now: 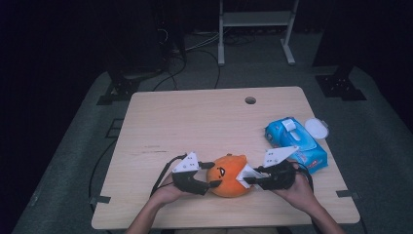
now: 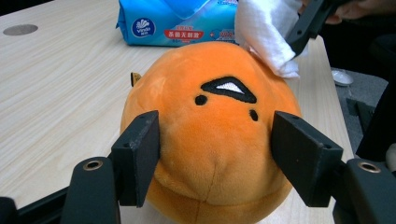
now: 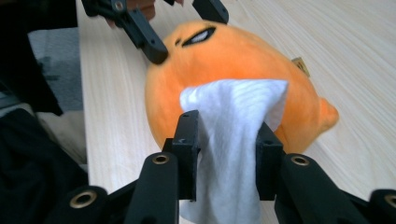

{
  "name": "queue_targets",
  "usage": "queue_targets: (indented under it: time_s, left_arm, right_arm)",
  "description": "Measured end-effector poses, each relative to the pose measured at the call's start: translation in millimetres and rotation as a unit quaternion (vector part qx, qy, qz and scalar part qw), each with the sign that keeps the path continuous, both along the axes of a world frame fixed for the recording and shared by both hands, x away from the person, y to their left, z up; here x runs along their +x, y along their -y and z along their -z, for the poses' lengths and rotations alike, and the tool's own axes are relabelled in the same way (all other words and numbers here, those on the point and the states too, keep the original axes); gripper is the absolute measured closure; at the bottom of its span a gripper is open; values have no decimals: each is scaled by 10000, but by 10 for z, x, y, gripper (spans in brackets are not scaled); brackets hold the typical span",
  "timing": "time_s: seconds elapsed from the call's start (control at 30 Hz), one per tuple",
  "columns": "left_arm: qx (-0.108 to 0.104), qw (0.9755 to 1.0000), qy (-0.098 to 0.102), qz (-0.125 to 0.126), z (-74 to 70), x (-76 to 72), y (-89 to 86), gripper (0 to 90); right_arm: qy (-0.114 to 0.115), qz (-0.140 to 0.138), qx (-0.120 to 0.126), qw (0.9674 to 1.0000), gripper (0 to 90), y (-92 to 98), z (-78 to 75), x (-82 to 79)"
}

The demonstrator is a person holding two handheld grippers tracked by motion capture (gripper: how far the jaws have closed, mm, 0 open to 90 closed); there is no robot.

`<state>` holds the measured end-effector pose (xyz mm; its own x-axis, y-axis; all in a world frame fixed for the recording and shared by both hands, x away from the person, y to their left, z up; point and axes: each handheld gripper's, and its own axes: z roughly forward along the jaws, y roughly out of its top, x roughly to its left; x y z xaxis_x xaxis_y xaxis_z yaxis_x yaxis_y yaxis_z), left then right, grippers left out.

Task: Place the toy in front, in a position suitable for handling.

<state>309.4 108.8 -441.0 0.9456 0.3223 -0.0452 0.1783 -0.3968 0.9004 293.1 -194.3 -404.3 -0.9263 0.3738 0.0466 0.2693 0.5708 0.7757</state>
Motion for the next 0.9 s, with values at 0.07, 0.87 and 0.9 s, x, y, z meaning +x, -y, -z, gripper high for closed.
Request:
queue_targets:
  time_s: [0.07,0.87,0.9]
  left_arm:
    - [14,10000,11,-2,-5,1,15,336]
    - [293,9990,314,-138,-127,-36,11,265]
    - [333,9987,346,-145,-136,-50,9,265]
  right_arm:
    - [109,38,-16,9999,673,4,40,-23]
    - [433,459,-292,9976,858,-80,25,6]
    - [395,503,-275,9976,858,-34,35,7]
